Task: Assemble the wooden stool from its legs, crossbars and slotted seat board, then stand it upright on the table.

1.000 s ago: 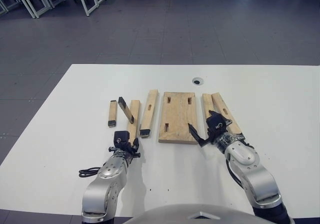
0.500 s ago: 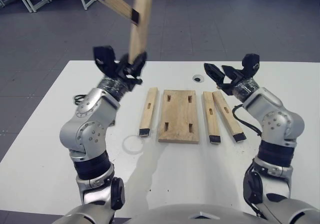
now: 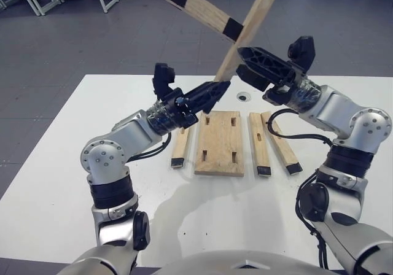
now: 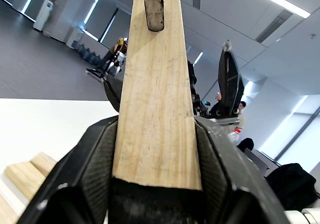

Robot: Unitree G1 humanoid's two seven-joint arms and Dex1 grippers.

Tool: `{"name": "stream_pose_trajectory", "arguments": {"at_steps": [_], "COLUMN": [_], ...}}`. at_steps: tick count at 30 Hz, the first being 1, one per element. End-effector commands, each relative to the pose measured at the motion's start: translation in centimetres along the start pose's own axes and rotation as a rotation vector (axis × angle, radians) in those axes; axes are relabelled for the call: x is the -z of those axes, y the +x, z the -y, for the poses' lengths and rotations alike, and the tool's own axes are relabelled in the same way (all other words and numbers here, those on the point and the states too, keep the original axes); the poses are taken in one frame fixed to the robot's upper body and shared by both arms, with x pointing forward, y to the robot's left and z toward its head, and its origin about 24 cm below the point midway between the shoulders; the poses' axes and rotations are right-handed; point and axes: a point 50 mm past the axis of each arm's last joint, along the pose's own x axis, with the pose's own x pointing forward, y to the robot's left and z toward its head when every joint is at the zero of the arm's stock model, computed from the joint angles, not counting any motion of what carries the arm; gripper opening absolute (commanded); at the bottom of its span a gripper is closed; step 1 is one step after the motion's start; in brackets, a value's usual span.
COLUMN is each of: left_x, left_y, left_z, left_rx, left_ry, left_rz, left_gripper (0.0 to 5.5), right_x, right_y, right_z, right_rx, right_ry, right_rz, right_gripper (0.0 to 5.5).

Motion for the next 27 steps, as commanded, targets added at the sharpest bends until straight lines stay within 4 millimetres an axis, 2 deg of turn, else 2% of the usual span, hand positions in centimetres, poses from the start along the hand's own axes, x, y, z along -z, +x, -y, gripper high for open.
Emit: {"name": "stream_pose_trajectory", "arguments": {"at_steps": [1,7,17,21,27], "left_x": [0.8,0.9,1.4,1.7,1.6], "left_y": [-0.2,-1.1,-1.7,-2.5,-3.3], "left_z": [0.2,-0.5,-1.0,-1.1,-1.8], "left_rx": [0.018,-0.015,-0.036,-0.027,-0.052], "left_ry": [-0.021,-0.026,-0.036,-0.057,-0.050], "left_rz": [-0.046,-0.078,-0.100,-0.133,-0.154], "left_gripper": [2.05,2.05,2.05,2.05,2.05], "right_x": [-0.4,-0.9,-0.5,-0.3,-0.3], "right_y": [0.3,-0.7,-0.8,-1.3,-1.9], "right_z": [-0.7,-2.3,-3.0,-3.6,-3.2], "right_rx": [-0.057,-0.204,-0.261,-0.302,-0.261], "right_ry": [0.002,0.008,-0.001,-0.014,-0.025], "right_rz": [-0.009,-0.059,-0.158,-0.226,-0.268], "right_gripper": [4.77,3.70,2.12,2.10,2.10]}}
